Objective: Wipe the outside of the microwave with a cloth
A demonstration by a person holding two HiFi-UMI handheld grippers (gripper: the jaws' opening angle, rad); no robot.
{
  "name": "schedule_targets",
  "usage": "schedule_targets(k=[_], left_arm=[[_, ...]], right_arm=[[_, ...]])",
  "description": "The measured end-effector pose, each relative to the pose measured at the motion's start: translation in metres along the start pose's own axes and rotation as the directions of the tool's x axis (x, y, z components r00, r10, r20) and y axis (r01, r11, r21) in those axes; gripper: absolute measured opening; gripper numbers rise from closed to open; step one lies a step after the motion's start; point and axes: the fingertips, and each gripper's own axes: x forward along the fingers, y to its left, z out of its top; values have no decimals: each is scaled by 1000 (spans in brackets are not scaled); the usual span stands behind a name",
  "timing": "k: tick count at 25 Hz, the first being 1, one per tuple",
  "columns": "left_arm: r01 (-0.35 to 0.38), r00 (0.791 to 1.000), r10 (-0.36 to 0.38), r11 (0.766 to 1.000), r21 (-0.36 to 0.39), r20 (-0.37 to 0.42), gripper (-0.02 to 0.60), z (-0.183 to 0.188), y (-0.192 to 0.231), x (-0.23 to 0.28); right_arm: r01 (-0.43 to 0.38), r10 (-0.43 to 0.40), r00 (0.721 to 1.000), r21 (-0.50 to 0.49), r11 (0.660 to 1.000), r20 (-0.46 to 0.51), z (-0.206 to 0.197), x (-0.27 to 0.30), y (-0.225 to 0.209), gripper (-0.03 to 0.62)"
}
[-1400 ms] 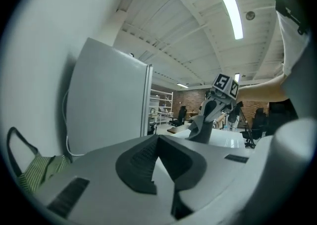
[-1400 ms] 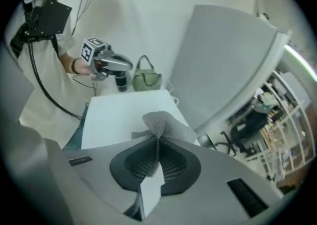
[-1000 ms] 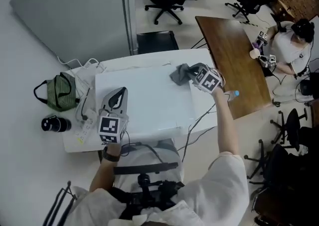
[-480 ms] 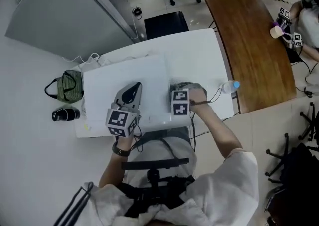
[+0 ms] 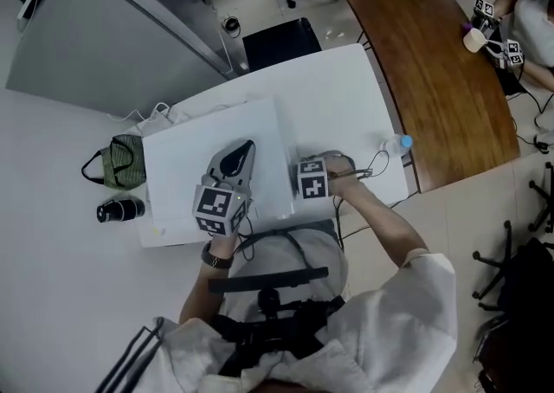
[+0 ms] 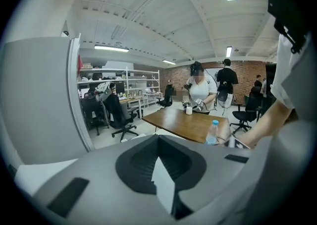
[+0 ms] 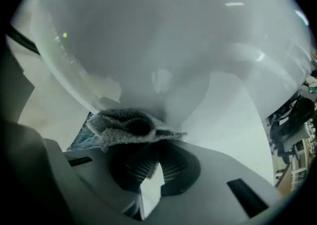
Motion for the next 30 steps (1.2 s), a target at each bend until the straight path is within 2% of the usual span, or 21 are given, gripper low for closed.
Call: schedule_targets(k=[3, 5, 8, 10, 11, 13, 14, 18, 20, 22, 24, 27, 30], left_arm=[[4, 1000, -3, 999, 41, -24, 23, -3, -3, -1], [6, 999, -5, 999, 40, -32, 23, -6, -5, -5], [-1, 999, 2, 1000, 29, -38, 23, -11, -5, -10], [0, 999, 0, 1000, 23, -40, 23, -14, -6, -11], [2, 999, -2, 1000, 20, -42, 23, -16, -7, -10], [9, 999, -9, 1000, 12, -49, 23, -19, -8, -9], [14, 999, -14, 1000, 9, -53, 23, -21, -10, -8], [28, 998, -27, 999, 17, -59, 23, -24, -13, 0], [40, 997, -39, 999, 22, -60, 23, -24, -17, 5], [50, 997, -48, 998, 28, -57, 23, -22, -19, 11], [50, 997, -49, 998, 29, -56, 23, -20, -19, 15], [56, 997, -54, 998, 29, -55, 23, -19, -21, 17], [51, 997, -50, 999, 13, -63, 23, -23, -20, 10]], right_arm=[[71, -73, 997, 61, 996, 30, 3, -14, -69, 20], [160, -162, 986, 67, 985, 23, 9, -26, -117, 20], [324, -330, 943, 118, 939, 37, 16, -42, -180, 18], [361, -381, 923, 212, 908, 60, 15, -40, -201, 18], [347, -374, 925, 252, 903, 67, 11, -34, -203, 18], [287, -323, 943, 292, 912, 81, 1, -16, -187, 17], [255, -287, 955, 276, 927, 81, -3, -6, -171, 17], [131, -136, 990, 118, 984, 31, -15, 36, -78, 17], [25, -25, 1000, 2, 1000, 7, -22, 54, -18, 17], [-111, 107, 994, -157, 981, -36, -29, 68, 43, 17], [-205, 191, 978, -237, 950, -80, -34, 76, 79, 17], [-266, 252, 963, -209, 941, -94, -39, 84, 78, 17], [-204, 196, 978, -122, 971, -72, -40, 87, 21, 17]])
